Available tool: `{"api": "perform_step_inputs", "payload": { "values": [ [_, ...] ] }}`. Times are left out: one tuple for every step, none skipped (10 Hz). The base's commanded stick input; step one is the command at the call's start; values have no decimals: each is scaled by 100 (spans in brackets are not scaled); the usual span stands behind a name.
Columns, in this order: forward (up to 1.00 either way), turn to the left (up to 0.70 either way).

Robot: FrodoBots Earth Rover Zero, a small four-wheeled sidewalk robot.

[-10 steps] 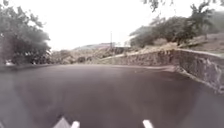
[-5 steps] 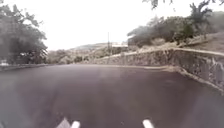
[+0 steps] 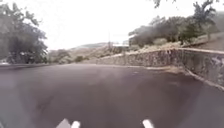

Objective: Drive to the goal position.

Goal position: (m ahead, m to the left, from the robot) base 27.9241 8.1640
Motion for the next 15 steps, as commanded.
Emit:
{"api": "perform_step_inputs", "payload": {
  "values": [
    [50,-49],
    [50,-50],
    [50,-50],
    [50,-50],
    [50,-50],
    [50,-50],
    [50,-50],
    [50,-40],
    [50,-20],
    [50,0],
    [50,0],
    [50,0],
    [50,0],
    [50,0],
    [50,0]
  ]
}}
